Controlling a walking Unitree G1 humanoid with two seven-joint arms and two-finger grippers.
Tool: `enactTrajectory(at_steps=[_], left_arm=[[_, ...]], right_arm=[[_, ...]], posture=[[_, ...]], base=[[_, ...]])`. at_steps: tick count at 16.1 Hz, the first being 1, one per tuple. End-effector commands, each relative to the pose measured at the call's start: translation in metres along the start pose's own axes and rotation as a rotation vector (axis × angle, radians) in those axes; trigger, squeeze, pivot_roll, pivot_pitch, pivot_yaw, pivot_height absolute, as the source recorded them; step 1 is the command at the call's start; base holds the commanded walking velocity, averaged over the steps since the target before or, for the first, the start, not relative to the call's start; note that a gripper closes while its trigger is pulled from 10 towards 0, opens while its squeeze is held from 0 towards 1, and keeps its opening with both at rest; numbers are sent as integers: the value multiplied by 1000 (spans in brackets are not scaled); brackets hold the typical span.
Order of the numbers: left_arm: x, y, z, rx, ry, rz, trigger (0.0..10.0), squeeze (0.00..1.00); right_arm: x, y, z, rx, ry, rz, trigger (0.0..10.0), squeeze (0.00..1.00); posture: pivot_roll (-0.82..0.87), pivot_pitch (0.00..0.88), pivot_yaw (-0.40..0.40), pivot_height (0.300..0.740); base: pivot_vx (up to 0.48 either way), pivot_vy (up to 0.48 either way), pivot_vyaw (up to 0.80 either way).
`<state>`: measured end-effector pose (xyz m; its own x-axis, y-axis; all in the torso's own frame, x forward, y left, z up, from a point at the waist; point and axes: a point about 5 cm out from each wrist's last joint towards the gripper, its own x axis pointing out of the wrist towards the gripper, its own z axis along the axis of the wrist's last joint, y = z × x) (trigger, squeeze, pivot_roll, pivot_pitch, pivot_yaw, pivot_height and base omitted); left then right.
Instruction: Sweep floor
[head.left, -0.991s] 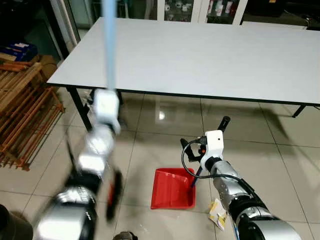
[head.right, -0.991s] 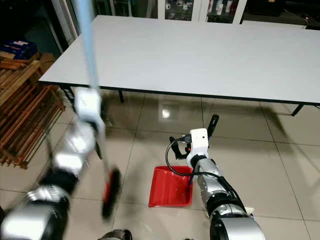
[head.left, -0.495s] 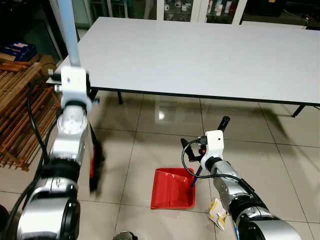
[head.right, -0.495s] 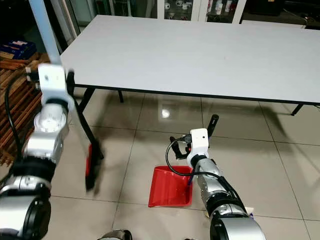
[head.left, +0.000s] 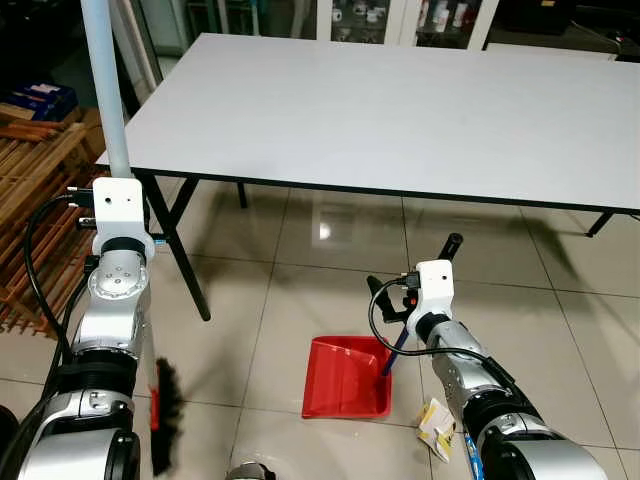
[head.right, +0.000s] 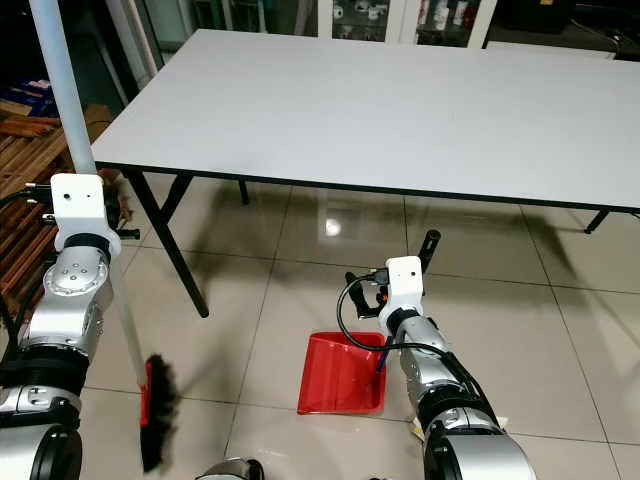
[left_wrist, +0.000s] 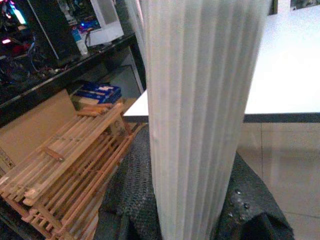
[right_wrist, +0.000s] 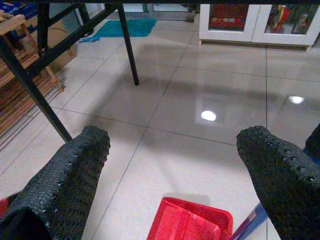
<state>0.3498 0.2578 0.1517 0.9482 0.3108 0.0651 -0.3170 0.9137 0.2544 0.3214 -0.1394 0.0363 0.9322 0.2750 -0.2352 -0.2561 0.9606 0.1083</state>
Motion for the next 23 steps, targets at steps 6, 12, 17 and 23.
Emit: enactTrajectory(at_steps=[6,12,17,23], left_arm=[[2,-19,24,-33,-80,-42,10000,0],[1,-28,23,-38,-73,-72,10000,0],[1,-31,23,-36,-69,-84,10000,0],[2,-39,24,-42,-64,-117,10000,0]], right_arm=[[12,-24,55,-40,-158,-73,10000,0],[13,-48,107,-79,-318,-172,10000,0],[-6,-88,95,-78,-263,-350,10000,0],[-17,-97,62,-34,-160,-442,10000,0]], posture=[[55,22,21,740],[47,8,33,740],[38,21,45,740],[23,29,74,740]], base=[[0,0,0],[0,0,0],[0,0,0],[0,0,0]])
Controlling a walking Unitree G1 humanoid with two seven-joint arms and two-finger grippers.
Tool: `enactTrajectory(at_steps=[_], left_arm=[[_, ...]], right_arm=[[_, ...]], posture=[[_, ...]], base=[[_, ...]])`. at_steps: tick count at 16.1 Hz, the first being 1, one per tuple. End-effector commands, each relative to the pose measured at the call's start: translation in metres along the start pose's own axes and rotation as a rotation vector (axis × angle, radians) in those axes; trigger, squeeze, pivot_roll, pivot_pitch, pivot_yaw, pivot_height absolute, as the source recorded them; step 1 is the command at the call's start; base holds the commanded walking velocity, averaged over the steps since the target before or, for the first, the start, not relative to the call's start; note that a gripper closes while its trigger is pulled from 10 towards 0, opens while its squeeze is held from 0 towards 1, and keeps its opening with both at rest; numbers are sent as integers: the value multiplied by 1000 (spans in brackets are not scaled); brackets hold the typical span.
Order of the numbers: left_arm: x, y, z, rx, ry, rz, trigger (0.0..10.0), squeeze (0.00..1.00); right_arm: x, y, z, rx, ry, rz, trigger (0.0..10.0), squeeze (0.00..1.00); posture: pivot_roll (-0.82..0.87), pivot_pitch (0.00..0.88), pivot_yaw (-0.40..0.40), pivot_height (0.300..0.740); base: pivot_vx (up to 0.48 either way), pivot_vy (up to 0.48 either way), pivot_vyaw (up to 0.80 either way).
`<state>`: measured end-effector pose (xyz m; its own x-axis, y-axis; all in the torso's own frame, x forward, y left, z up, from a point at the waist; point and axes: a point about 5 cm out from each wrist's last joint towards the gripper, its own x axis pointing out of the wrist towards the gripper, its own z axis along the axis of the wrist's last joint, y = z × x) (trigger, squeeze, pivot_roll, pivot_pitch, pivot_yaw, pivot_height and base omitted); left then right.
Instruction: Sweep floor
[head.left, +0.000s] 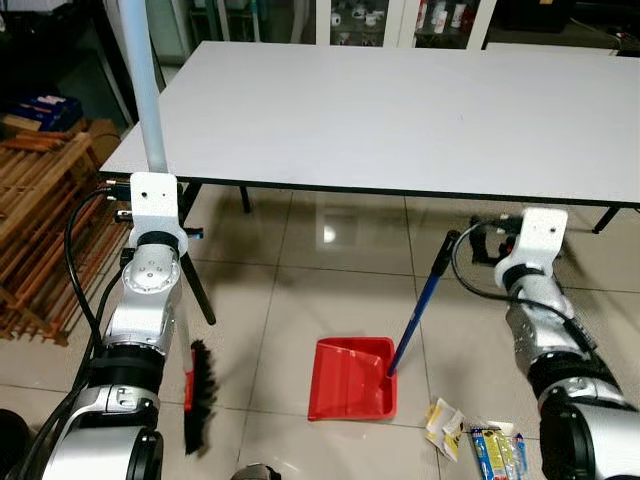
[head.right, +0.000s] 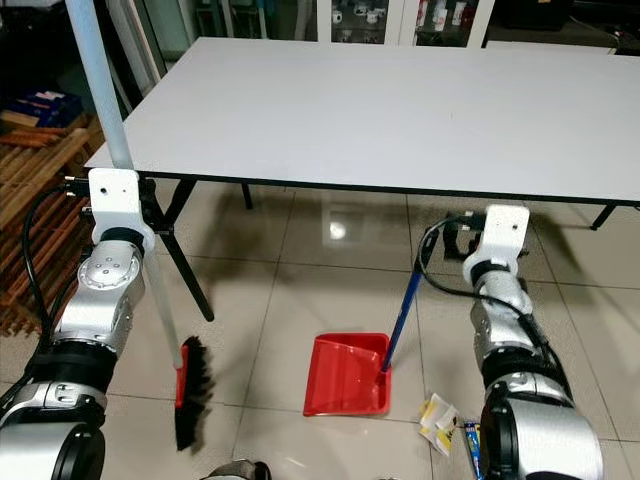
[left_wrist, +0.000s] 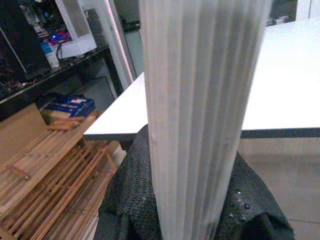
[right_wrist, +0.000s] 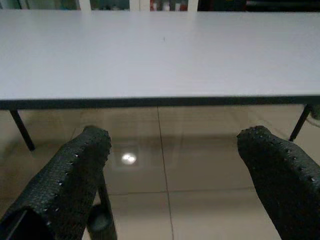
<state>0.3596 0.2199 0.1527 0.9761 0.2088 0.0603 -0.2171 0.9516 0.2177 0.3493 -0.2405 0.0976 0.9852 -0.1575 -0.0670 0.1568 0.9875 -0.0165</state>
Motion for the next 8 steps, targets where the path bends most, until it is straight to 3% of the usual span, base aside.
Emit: enactTrajectory(at_steps=[1,8], left_arm=[[6,-2,14,5,-44,-17,10000,0],[6,-4,16,4,-51,-32,10000,0]], right_arm=[[-5,3,-14,19,53,-8,10000,0],[-22,26,-50,30,174,42,10000,0]], posture=[[24,30,77,740],[41,40,80,740]], base=[[0,0,0],[0,0,0]])
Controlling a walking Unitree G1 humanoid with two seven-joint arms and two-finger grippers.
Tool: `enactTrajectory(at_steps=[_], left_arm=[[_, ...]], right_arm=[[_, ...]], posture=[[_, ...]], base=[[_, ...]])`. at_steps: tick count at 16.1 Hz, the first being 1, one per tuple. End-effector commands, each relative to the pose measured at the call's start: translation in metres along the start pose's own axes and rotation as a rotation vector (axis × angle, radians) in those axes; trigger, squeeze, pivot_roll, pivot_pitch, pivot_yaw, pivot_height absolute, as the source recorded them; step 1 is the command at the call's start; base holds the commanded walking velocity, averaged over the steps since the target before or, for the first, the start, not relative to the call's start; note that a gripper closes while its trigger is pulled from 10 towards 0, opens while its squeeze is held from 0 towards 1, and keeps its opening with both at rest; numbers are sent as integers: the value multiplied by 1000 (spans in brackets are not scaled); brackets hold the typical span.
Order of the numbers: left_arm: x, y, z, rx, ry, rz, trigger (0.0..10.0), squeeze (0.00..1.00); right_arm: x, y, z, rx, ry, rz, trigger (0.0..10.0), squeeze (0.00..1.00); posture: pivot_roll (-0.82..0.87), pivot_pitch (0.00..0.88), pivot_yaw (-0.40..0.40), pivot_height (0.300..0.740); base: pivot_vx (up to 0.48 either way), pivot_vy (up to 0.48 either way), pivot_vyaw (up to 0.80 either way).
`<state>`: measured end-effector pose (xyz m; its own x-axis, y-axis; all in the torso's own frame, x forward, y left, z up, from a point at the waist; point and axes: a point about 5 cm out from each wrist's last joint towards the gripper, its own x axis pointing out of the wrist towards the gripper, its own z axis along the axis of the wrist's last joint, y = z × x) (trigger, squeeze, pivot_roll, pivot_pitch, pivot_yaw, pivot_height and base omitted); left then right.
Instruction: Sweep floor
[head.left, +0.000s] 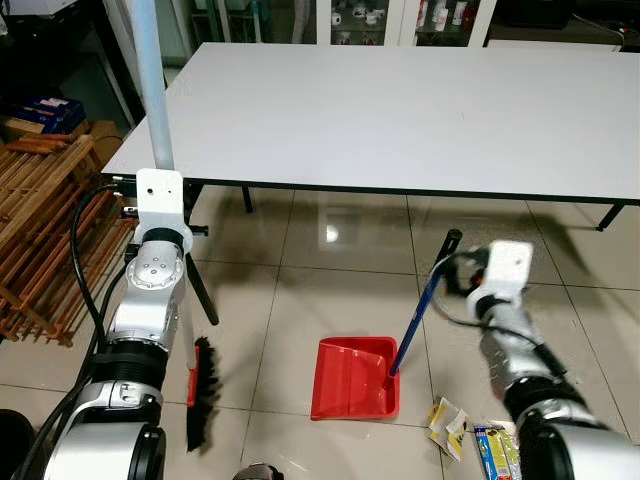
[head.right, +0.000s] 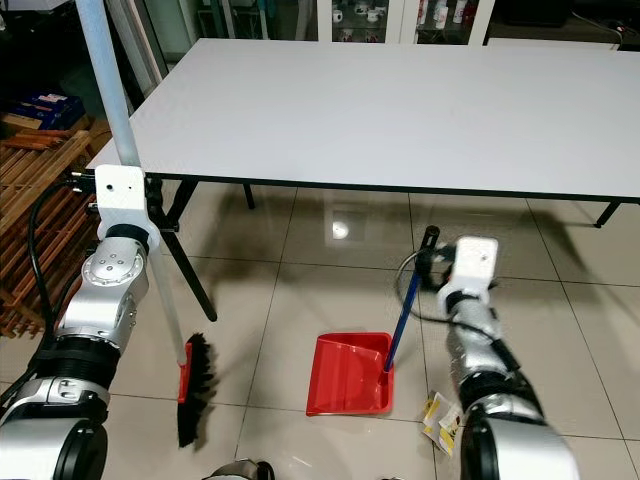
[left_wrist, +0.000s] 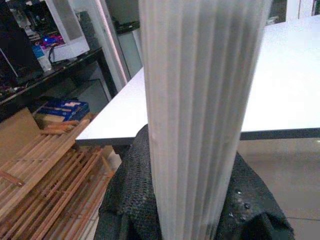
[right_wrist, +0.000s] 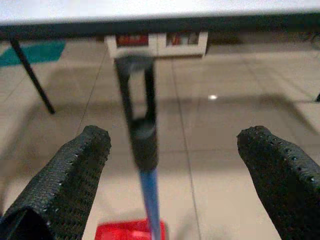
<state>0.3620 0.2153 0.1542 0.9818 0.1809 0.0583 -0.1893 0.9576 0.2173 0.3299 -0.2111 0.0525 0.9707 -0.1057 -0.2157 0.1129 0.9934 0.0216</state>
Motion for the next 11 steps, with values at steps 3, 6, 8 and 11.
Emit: enactTrajectory(at_steps=[3,6,8,11], left_arm=[[4,2,14,8,-51,-5,10000,0],[4,0,15,11,-51,-14,10000,0],[4,0,15,12,-51,-18,10000,0],[4,-1,15,14,-50,-24,10000,0]], right_arm=[[-1,6,-6,0,36,9,10000,0],[-2,12,-12,-16,73,27,10000,0],[-2,14,-13,-15,80,30,10000,0],[0,16,-11,-14,77,36,10000,0]], posture=[[48,51,83,740],[55,56,91,740],[55,60,94,740],[63,62,95,740]], base=[[0,0,0],[0,0,0],[0,0,0],[0,0,0]])
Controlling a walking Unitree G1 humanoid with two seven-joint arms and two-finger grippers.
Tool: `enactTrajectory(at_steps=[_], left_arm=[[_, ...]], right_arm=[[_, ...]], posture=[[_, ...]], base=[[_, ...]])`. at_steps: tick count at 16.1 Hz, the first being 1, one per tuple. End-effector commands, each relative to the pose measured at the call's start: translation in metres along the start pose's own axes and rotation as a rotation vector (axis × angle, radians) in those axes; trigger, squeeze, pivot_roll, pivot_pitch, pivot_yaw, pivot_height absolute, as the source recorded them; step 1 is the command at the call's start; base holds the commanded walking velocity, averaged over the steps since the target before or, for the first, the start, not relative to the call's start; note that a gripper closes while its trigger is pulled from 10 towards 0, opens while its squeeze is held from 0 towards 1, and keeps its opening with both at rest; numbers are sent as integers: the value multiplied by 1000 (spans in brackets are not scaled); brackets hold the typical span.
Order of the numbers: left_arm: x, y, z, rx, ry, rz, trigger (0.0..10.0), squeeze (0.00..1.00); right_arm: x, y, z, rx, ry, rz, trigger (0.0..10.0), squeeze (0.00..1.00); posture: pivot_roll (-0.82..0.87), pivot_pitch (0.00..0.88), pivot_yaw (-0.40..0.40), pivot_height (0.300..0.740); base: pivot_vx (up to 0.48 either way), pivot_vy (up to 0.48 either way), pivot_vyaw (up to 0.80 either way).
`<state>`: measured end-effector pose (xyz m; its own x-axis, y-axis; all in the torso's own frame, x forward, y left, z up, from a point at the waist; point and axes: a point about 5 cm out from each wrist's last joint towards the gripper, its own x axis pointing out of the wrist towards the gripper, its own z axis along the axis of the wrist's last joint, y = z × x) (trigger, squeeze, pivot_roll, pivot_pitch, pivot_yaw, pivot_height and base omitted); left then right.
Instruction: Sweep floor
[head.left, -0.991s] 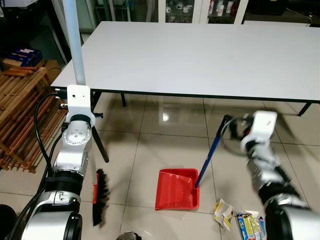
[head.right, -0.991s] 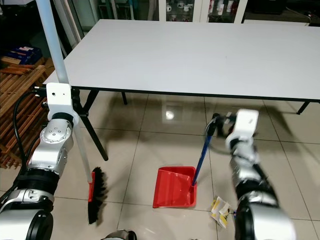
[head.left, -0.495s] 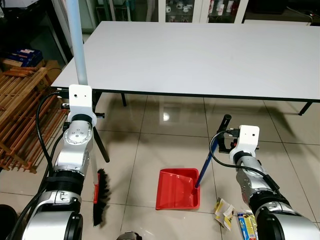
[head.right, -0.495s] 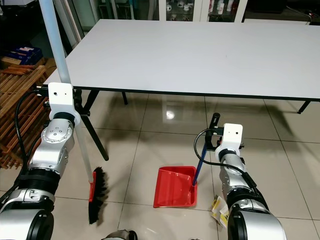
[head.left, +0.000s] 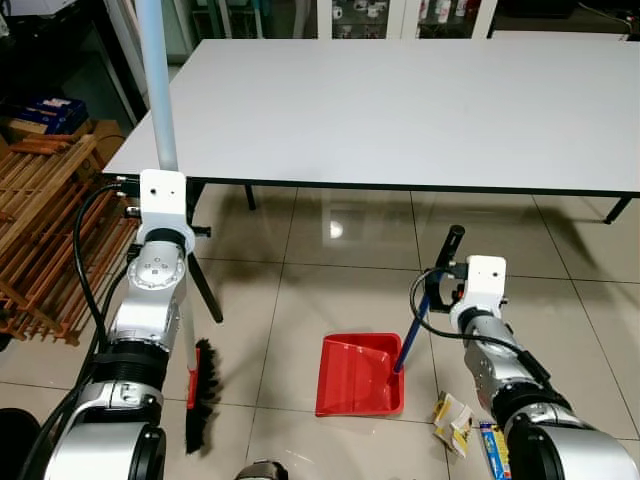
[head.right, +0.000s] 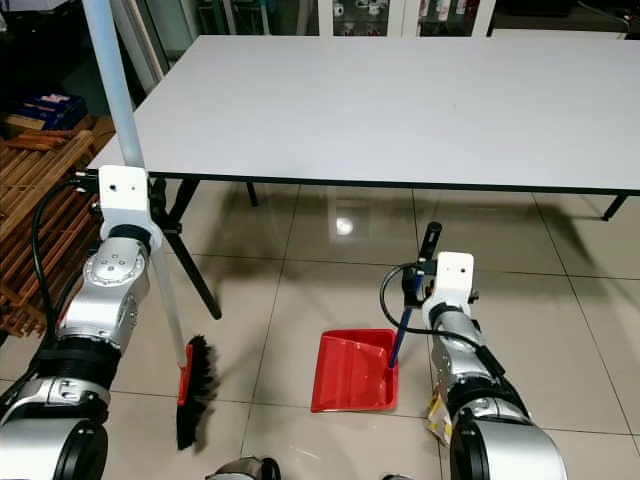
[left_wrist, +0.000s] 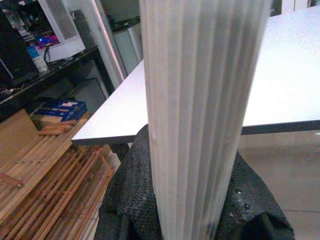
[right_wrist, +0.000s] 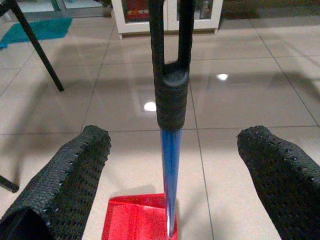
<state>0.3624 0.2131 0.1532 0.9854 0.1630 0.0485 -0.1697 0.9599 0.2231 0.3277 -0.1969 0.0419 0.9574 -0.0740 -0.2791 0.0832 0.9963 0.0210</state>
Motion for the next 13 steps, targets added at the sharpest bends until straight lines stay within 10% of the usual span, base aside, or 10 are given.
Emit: enactTrajectory(at_steps=[1,4,6,11,12,13], left_arm=[[4,1,16,9,-56,-4,10000,0],[3,2,14,13,-52,-6,10000,0],[3,0,14,12,-51,-8,10000,0],[3,-2,14,11,-53,-16,10000,0],[3,-2,14,11,-53,-17,10000,0],[2,-1,14,13,-54,-18,10000,0]], right_arm=[[1,3,1,-7,10,9,10000,0],[4,4,9,11,-13,16,10000,0],[6,5,13,15,-35,31,10000,1000],[7,7,15,-11,-35,34,10000,1000],[7,7,14,-18,-27,22,10000,0],[7,6,14,-13,-25,16,10000,0]], posture=[[64,62,95,740],[69,59,95,740],[69,58,95,740],[75,49,93,740],[79,48,96,740],[82,45,98,740]], base=[[0,0,0],[0,0,0],[0,0,0],[0,0,0],[0,0,0],[0,0,0]])
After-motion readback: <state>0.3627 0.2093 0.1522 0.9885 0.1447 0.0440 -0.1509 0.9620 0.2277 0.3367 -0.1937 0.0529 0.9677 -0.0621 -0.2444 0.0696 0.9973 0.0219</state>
